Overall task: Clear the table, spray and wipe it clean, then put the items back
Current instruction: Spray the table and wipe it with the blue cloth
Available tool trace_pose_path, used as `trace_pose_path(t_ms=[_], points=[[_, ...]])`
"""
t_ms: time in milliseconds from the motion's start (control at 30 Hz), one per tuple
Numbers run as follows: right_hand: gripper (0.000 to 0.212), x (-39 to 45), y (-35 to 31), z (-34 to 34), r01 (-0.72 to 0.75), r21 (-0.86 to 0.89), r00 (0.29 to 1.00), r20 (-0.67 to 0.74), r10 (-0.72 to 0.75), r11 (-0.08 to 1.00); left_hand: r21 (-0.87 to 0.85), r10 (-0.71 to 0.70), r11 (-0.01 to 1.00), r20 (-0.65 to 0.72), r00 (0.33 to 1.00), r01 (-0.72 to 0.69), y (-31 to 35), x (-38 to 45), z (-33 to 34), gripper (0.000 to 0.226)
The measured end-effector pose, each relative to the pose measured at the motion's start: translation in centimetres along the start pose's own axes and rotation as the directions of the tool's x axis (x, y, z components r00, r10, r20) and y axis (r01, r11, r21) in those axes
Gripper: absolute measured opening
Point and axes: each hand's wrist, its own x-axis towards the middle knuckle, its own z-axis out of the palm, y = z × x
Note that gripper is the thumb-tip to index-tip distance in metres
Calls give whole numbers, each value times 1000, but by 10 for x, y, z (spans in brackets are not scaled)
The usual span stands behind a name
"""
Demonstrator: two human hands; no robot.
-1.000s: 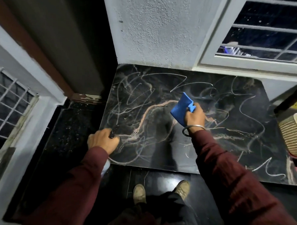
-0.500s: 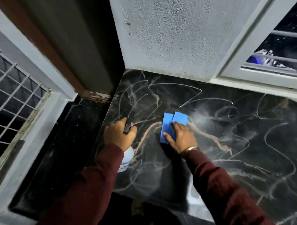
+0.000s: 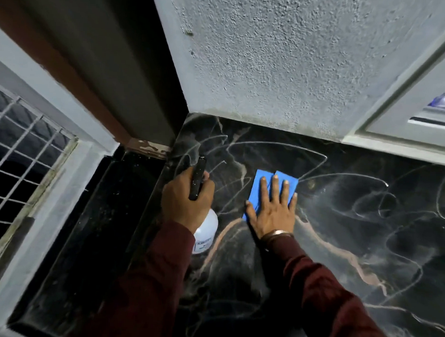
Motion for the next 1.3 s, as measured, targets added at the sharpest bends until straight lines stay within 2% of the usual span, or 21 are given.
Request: trace_pose_path(t_ms=[67,133,200,267,367,400,467,533,600,667,767,833,867,933,1000,1067,1133,1200,1300], points=[[80,41,-24,-4,-47,16,998,-32,47,999,-30,33,999,-26,999,-34,-8,13,0,16],[81,65,-58,-4,13,7,1000,-11,-13,1000,-65,73,995,-63,995,-77,-17,23,-1,21],[80,63,-92,1,201,-44,980,11,-201,979,-85,94,991,-117,989,-104,-26,32,-6,23],[77,40,-112,11,392,-72,920,44,-390,917,-88,84,991,-144,986,-98,-37,45,-9,25],[73,20,-99,15,545,-65,839,44,-543,836,-106,-2,994,-153,988,-14,-46,63,-12,24],[71,31,-91,12,537,-96,843,18,-538,838,-123,-29,992,-162,986,9,-48,73,-13,25],[69,66,-77,6,385,-141,918,-48,-394,912,-130,-44,991,-162,986,23,-50,87,-17,27],[68,106,-77,-5,187,-96,977,-82,-195,978,-135,-20,991,-148,989,0,-50,95,-20,27],[68,139,-106,-9,81,-34,994,-71,-84,996,-185,5,982,-155,988,-34,-52,98,-25,21],[68,155,-152,-5,124,-38,991,-41,-126,992,-225,6,973,-197,980,-51,-53,102,-29,15],[66,138,-200,4,369,-102,929,32,-368,924,-275,-10,960,-237,971,-57,-56,113,-35,18],[66,108,-193,8,516,-123,857,74,-510,848,-267,5,961,-248,969,-73,-56,119,-37,21],[65,96,-179,8,543,-104,840,43,-541,834,-250,14,965,-250,968,-79,-55,120,-36,22],[65,94,-149,4,510,-83,860,18,-511,856,-241,20,967,-235,972,-78,-55,123,-34,22],[64,119,-133,-4,384,-101,923,19,-384,918,-258,13,964,-215,977,-69,-58,124,-34,20],[63,156,-145,-11,237,-47,970,-36,-239,970,-265,-14,963,-225,974,-47,-61,123,-37,14],[65,179,-177,-12,164,-6,985,-48,-164,986,-260,-18,964,-253,967,-50,-59,123,-41,9],[66,178,-203,-7,220,-42,975,-16,-221,975,-253,1,965,-254,967,-67,-57,125,-43,10],[63,141,-197,-2,451,-106,892,41,-449,886,-252,31,964,-214,976,-86,-55,131,-37,23]])
